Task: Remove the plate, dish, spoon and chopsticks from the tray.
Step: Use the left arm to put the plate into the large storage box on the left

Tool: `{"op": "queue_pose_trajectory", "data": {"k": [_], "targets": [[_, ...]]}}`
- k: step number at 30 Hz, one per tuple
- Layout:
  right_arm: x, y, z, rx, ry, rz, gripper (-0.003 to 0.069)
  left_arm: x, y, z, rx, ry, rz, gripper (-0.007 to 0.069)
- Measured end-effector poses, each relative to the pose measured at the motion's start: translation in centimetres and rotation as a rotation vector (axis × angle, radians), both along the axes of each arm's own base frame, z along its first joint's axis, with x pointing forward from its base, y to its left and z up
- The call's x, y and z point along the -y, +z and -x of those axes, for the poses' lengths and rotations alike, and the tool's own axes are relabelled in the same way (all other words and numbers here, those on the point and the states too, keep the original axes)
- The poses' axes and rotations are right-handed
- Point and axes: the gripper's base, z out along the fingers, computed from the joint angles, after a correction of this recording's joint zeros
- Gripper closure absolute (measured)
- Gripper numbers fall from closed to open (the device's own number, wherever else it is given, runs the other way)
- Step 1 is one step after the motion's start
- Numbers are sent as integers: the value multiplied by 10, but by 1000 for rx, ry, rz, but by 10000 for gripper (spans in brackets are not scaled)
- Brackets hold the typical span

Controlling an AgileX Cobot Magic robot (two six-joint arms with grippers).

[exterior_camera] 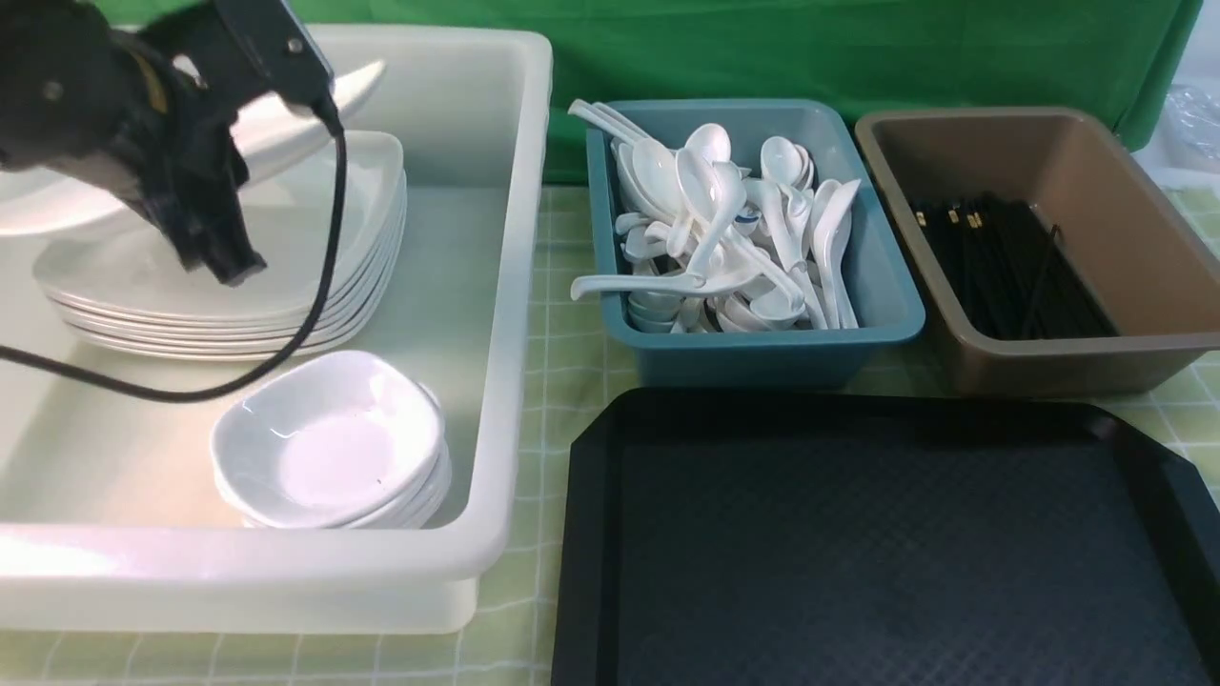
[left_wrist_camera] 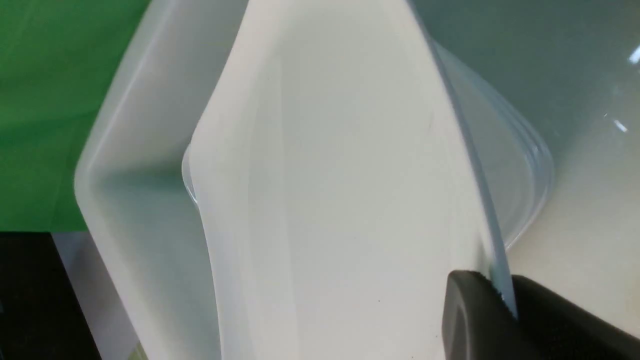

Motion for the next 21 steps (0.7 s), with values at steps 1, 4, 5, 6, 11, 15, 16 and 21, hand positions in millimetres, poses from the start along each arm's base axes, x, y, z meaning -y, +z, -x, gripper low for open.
{"op": "queue_pose_trajectory", "data": {"k": [1,4,5,6,11,15,16,21], "targets": [[0,0,0,-5,5,-2,636,0,-5,-4,-11,8,-9,595],[-2,-1,1,-17,20,-7,636,1,-24,-15,-36,31,-4,595],[-2,-1,2,-20,21,-9,636,2,-32,-20,-47,43,4,595],[-2,-1,2,-22,23,-11,636,3,-38,-24,-51,51,9,595],[-3,-2,2,-29,29,-15,636,4,-52,-31,-70,81,20,589],[-5,-3,4,-52,48,-29,636,5,-62,-35,-87,90,24,466],[-5,-3,5,-60,53,-33,636,5,-64,-36,-87,87,25,417],[-7,-4,6,-81,71,-43,636,7,-65,-37,-78,113,66,125]]}}
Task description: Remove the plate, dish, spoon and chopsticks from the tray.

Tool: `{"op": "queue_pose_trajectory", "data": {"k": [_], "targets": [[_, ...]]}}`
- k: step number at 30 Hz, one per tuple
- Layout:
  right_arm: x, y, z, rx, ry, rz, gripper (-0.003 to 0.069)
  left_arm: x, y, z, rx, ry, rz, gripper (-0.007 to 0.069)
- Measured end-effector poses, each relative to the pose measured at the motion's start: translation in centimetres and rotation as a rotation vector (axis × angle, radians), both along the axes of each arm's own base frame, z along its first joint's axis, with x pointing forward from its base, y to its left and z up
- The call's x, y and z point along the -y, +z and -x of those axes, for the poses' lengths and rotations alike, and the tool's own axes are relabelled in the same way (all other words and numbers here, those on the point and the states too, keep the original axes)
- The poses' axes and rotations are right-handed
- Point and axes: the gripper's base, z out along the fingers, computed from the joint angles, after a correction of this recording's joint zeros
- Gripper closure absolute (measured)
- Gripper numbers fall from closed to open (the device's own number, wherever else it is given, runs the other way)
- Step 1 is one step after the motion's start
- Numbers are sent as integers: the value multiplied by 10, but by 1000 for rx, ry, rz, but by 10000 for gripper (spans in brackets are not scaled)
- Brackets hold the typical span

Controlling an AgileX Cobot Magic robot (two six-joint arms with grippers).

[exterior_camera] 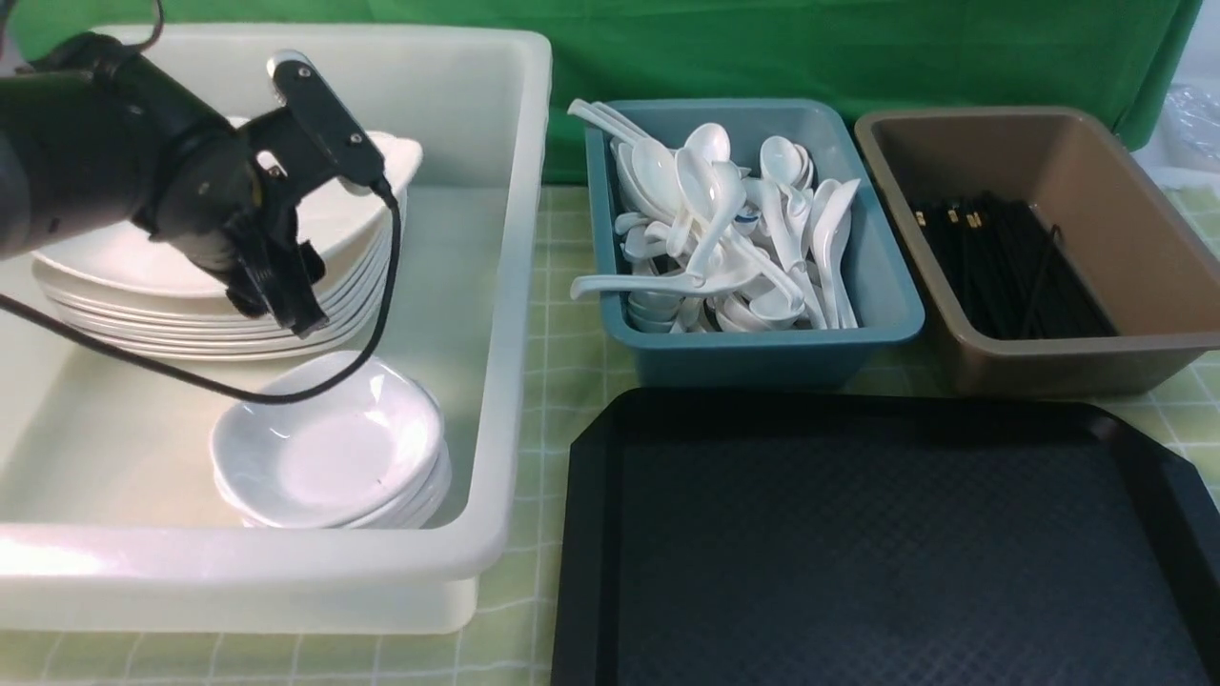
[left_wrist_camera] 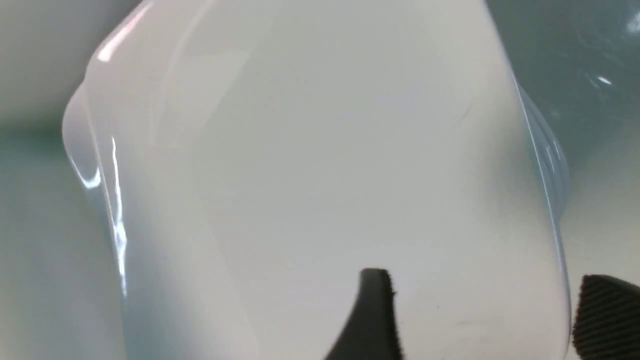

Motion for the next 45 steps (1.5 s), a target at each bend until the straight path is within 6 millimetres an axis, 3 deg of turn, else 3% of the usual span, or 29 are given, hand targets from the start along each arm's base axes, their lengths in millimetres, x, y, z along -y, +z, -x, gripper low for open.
{"op": "queue_pose_trajectory", "data": {"k": [4,7,9,11,13,16,18,20,21,22,24,28,33,45], "targets": [[-1,-1,1,-4,19,6,636,3,13,8,18,57,120,-19],[-1,-1,1,-5,25,8,636,10,36,21,53,93,264,-41],[-1,-1,1,-4,26,10,636,21,68,41,105,90,398,-34],[-1,-1,1,-4,27,9,636,31,101,70,175,54,512,28],[-1,-1,1,-5,27,9,633,35,131,105,261,-5,601,138],[-1,-1,1,-5,28,9,625,36,152,160,363,-113,690,393],[-1,-1,1,-5,28,9,622,32,148,194,410,-183,736,546],[-1,-1,1,-5,28,9,622,26,145,221,461,-226,795,594],[-1,-1,1,-5,28,9,622,26,141,223,464,-232,799,597],[-1,-1,1,-7,27,6,622,19,135,244,520,-257,862,612],[-2,-1,2,-10,26,3,622,11,126,261,590,-268,912,615],[-2,-1,2,-11,26,1,620,-3,105,283,689,-273,950,615],[-2,-1,2,-12,26,1,602,-9,81,293,705,-277,933,615],[-1,0,1,-10,6,-6,561,-8,36,290,611,-276,819,615]]}}
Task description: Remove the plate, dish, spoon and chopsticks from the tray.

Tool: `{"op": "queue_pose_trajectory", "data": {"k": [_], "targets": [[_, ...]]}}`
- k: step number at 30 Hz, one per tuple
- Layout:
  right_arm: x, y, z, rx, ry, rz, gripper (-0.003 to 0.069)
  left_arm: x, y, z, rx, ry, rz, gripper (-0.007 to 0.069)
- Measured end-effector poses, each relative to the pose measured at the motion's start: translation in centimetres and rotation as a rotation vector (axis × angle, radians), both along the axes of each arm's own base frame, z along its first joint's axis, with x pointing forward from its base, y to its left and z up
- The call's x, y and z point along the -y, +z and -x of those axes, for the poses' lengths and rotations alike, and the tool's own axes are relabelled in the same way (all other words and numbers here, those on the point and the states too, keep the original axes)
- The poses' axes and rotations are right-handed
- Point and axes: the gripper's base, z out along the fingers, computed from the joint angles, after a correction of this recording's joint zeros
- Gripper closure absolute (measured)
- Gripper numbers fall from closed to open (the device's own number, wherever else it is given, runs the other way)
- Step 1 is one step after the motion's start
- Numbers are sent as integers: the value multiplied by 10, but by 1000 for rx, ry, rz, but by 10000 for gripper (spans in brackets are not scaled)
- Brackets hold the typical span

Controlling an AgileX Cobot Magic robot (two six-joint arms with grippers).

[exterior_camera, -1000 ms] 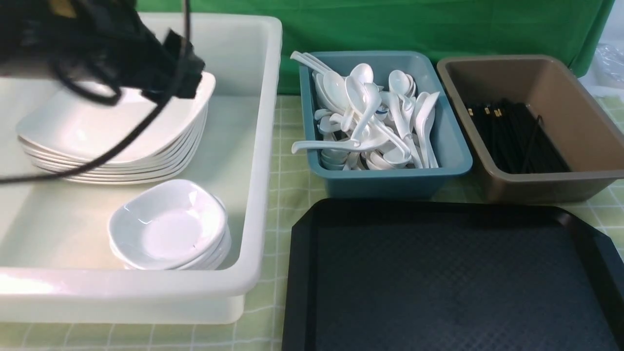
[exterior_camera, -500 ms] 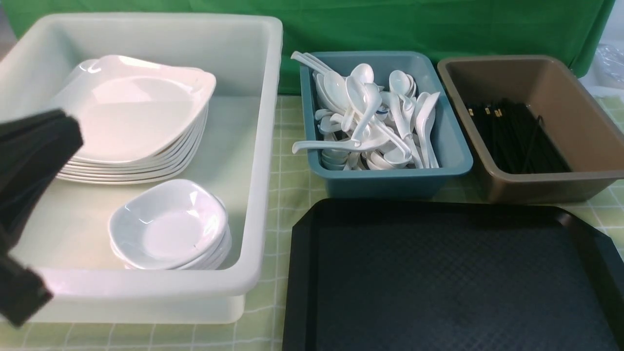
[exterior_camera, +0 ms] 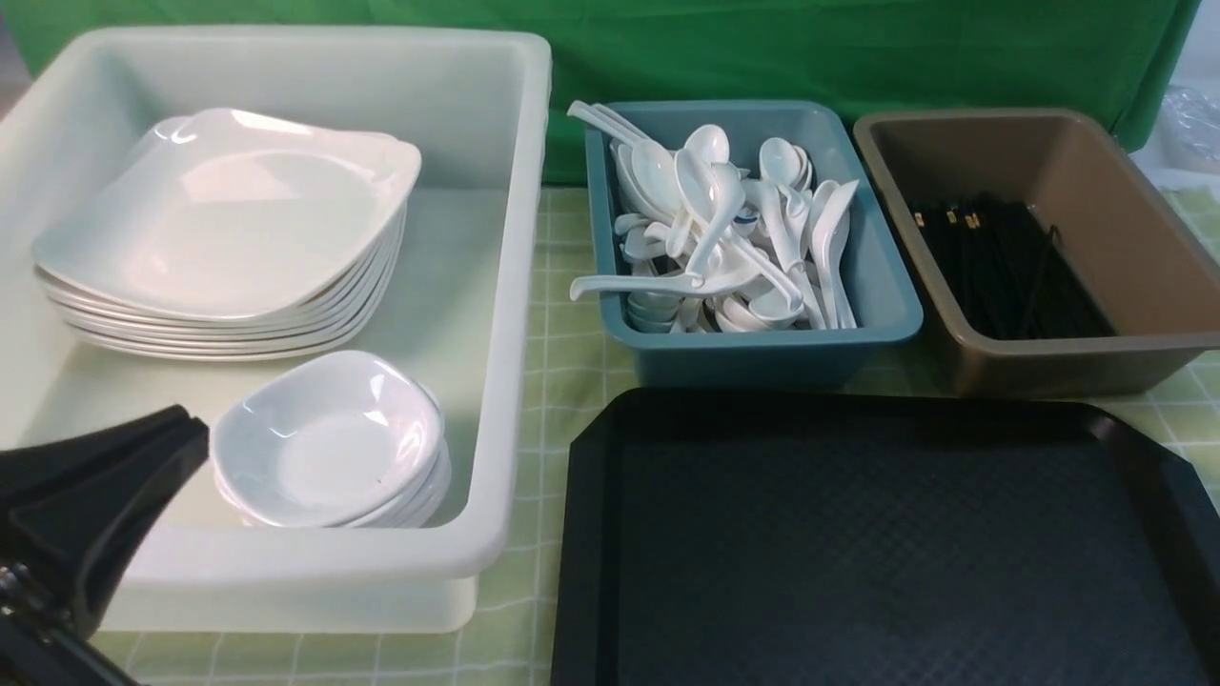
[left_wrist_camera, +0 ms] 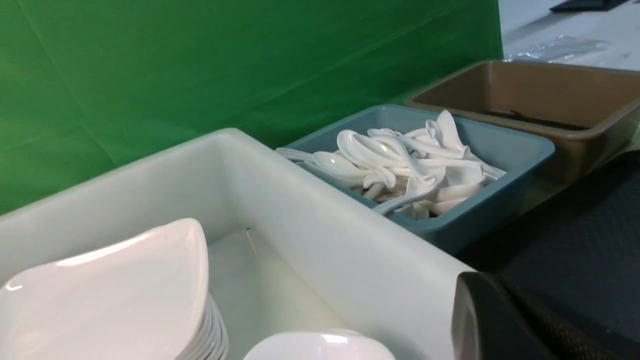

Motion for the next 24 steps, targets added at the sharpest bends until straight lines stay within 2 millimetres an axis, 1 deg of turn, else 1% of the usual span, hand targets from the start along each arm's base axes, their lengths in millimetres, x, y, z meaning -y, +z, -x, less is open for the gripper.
{"op": "queue_pose_trajectory", "data": {"k": [4,5,7,8,9,10,11,12,13,14,17,18,19,21,23,24], "targets": [[5,0,-1,-11,-110,-15,552,0,-10,0,-25,0,-16,615],[10,-1,2,-10,-179,-20,578,0,-16,0,-41,0,-25,615],[13,-5,7,28,-217,-22,615,0,-21,0,-56,-1,-34,615],[13,-7,7,30,-208,-17,619,0,-21,0,-56,-1,-34,615],[16,-15,12,102,-238,-10,635,0,-23,0,-62,-1,-38,615],[15,-26,11,157,-257,11,641,0,-24,0,-67,-2,-41,615],[15,-28,11,168,-260,15,641,0,-24,0,-67,-2,-41,615],[15,-45,9,232,-291,37,642,0,-24,0,-67,-2,-43,615],[15,-57,9,270,-318,52,643,0,-24,0,-64,-2,-48,615],[14,-74,6,272,-325,55,643,0,-24,0,-62,-2,-52,615],[14,-136,0,301,-387,23,643,0,-24,0,-59,-2,-59,615],[14,-136,1,307,-387,20,643,0,-24,0,-58,-2,-60,615],[14,-163,-1,310,-401,-3,643,0,-24,0,-58,-2,-60,615],[14,-193,-3,305,-411,-22,643,0,-24,0,-58,-2,-60,615],[14,-212,-3,303,-420,-40,643,0,-24,0,-58,-2,-60,615],[14,-215,-3,300,-423,-46,643,0,-24,0,-58,-3,-61,615]]}}
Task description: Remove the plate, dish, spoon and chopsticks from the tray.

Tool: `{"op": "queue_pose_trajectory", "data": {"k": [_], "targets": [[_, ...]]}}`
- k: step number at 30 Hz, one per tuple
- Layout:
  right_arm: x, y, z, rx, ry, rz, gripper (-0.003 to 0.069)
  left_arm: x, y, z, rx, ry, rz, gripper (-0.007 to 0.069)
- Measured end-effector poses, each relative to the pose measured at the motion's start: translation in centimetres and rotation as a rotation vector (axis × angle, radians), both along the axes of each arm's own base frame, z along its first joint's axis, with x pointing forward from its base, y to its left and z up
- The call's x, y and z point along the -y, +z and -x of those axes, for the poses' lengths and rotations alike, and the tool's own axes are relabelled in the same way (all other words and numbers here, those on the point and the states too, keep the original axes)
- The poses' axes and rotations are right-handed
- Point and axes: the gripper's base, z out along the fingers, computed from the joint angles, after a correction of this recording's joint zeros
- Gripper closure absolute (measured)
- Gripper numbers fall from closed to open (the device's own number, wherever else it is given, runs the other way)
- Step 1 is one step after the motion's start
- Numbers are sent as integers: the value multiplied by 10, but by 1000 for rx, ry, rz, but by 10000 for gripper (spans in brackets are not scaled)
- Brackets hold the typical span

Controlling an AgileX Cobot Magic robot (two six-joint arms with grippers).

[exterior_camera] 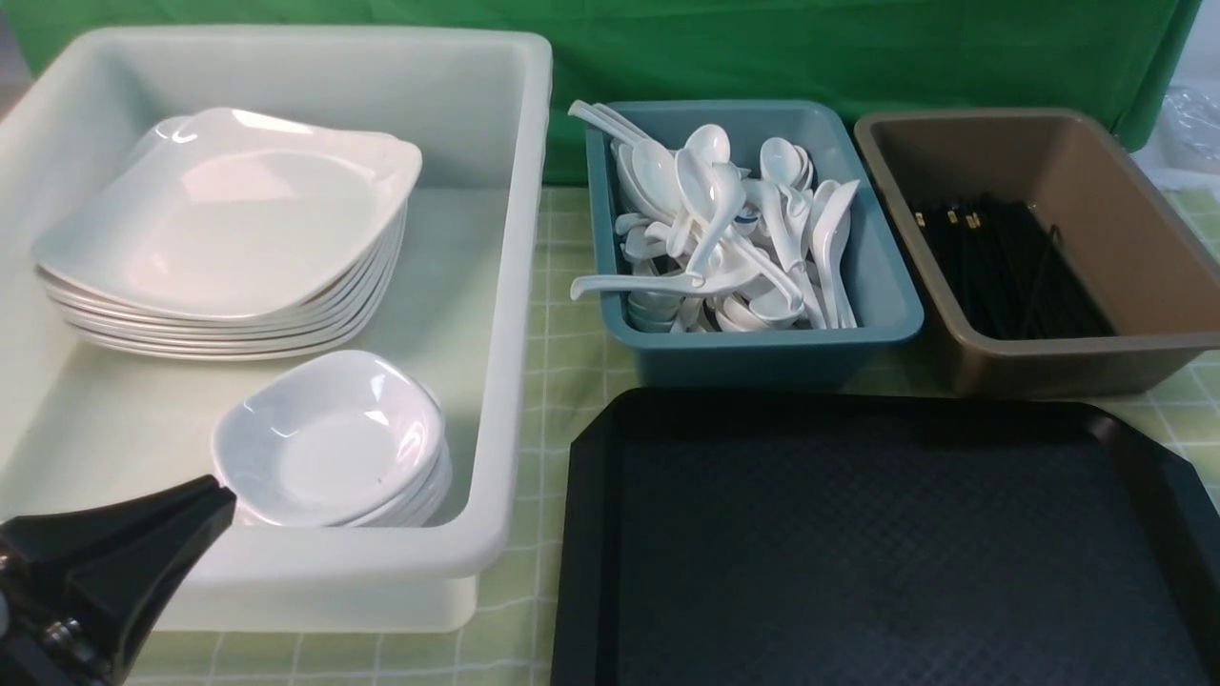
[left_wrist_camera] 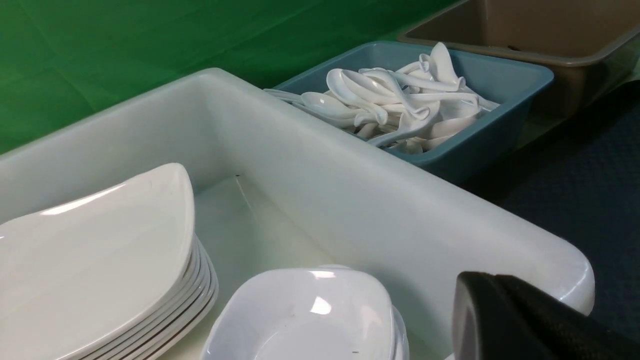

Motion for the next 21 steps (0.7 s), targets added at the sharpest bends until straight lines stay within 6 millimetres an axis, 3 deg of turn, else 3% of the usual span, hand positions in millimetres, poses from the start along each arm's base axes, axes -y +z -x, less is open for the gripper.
{"op": "queue_pose_trajectory", "data": {"k": [4,21], "targets": [[0,-8,1,-50,-2,-5,643,0,0,0,-1,0,-1,615],[0,-9,1,-58,-2,4,616,0,0,0,-3,0,-3,615]]}}
